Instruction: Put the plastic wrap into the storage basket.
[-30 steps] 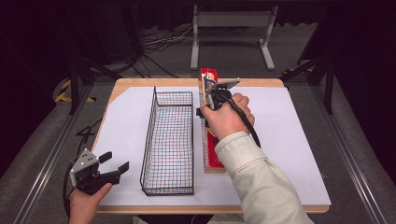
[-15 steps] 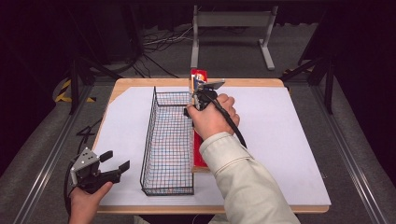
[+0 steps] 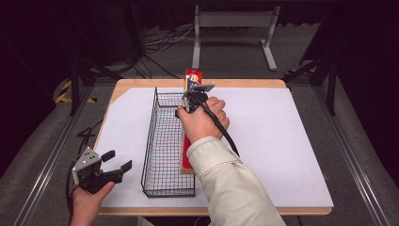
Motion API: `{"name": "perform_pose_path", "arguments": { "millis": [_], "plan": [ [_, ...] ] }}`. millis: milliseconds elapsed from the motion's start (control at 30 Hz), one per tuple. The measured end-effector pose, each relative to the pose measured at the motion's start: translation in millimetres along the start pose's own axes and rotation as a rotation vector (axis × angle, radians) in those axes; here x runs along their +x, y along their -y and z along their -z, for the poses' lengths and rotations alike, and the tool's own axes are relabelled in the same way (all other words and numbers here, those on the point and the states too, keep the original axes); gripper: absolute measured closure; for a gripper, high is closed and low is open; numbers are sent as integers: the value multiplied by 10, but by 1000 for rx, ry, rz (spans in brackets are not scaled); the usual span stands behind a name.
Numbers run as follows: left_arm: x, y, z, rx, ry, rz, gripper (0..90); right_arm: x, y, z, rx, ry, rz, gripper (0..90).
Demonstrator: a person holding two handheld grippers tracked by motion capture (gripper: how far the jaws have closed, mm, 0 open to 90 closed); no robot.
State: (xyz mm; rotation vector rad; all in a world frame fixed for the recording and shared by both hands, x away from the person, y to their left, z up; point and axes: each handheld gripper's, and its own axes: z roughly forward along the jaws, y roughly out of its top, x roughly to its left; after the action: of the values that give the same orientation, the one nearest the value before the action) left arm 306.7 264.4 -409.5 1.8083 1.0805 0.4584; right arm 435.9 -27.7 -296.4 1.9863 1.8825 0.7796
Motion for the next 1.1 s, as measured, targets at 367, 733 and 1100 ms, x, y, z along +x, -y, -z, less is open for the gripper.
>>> {"name": "perform_pose_path", "arguments": {
  "millis": [367, 733, 1100],
  "plan": [
    [33, 7, 28, -7, -6, 10, 215, 170, 73, -116, 8, -31, 16, 402],
    [71, 28, 64, -18, -12, 28, 216, 298, 185, -324, 38, -43, 26, 402],
    [65, 32, 52, -16, -14, 23, 216, 334, 263, -504, 53, -25, 28, 401]
  ]
}}
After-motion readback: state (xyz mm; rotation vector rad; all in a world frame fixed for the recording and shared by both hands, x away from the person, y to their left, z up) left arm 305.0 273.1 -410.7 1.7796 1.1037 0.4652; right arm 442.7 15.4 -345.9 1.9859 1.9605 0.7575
